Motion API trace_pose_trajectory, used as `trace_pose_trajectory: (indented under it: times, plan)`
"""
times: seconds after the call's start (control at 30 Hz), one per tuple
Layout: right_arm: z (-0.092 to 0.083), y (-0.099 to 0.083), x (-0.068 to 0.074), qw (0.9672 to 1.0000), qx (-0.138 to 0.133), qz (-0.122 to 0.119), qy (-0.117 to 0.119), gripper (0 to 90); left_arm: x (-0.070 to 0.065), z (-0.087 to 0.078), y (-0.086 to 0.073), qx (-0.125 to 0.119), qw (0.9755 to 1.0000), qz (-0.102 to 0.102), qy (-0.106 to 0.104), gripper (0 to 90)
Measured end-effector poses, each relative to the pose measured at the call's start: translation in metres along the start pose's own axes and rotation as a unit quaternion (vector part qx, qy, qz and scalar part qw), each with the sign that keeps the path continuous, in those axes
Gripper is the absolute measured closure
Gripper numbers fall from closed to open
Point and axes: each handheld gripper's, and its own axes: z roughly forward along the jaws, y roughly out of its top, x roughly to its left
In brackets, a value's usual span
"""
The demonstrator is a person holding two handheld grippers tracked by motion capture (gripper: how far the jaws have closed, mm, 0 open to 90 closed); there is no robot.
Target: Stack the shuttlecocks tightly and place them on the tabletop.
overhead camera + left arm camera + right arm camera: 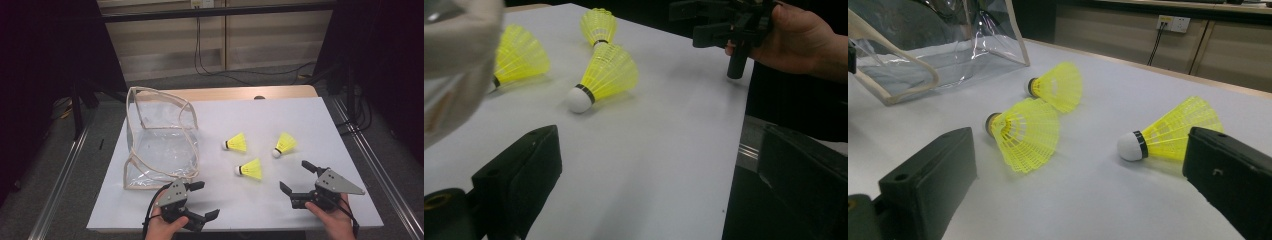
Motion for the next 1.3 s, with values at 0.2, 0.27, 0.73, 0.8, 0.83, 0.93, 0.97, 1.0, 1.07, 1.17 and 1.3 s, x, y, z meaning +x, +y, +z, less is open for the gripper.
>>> trace_pose_trajectory:
  times: [0.2, 0.27, 0.73, 0.8, 0.83, 0.93, 0.97, 1.0, 1.07, 1.17, 1.3]
  plan:
    - [0.005, 0.001, 0.001, 1.0000, 0.008, -0.001, 0.004, 0.4, 0.008, -0.021, -0.006, -0.011, 0.9997, -0.005, 0.019, 3.7]
    - [0.007, 0.001, 0.002, 0.9999, 0.009, -0.003, 0.005, 0.4, 0.010, -0.027, -0.008, -0.009, 0.9996, -0.006, 0.026, 3.7]
    - [0.023, 0.006, 0.008, 0.9994, 0.031, -0.004, 0.015, 0.4, 0.023, -0.055, -0.018, -0.011, 0.9982, -0.007, 0.058, 3.2]
    - [0.029, 0.008, 0.010, 0.9992, 0.034, -0.001, 0.021, 0.4, 0.026, -0.059, -0.020, -0.010, 0.9981, -0.006, 0.061, 3.1]
    - [0.029, 0.008, 0.010, 0.9992, 0.034, -0.001, 0.021, 0.4, 0.026, -0.060, -0.020, -0.010, 0.9977, -0.009, 0.067, 3.1]
    - [0.034, 0.009, 0.012, 0.9988, 0.042, 0.001, 0.026, 0.4, 0.030, -0.065, -0.023, -0.007, 0.9972, -0.009, 0.074, 3.1]
    - [0.036, 0.009, 0.013, 0.9986, 0.044, 0.000, 0.030, 0.4, 0.031, -0.066, -0.024, -0.007, 0.9970, -0.011, 0.076, 3.1]
    - [0.038, 0.010, 0.013, 0.9985, 0.045, 0.000, 0.031, 0.4, 0.032, -0.067, -0.025, -0.008, 0.9968, -0.013, 0.078, 3.1]
    - [0.042, 0.011, 0.014, 0.9981, 0.049, 0.001, 0.038, 0.5, 0.035, -0.071, -0.026, -0.008, 0.9963, -0.015, 0.084, 3.2]
    - [0.048, 0.013, 0.017, 0.9977, 0.051, 0.001, 0.045, 1.0, 0.038, -0.075, -0.028, -0.012, 0.9958, -0.020, 0.089, 3.1]
    - [0.056, 0.016, 0.021, 0.9967, 0.058, 0.006, 0.056, 2.0, 0.041, -0.079, -0.029, -0.015, 0.9948, -0.025, 0.097, 3.2]
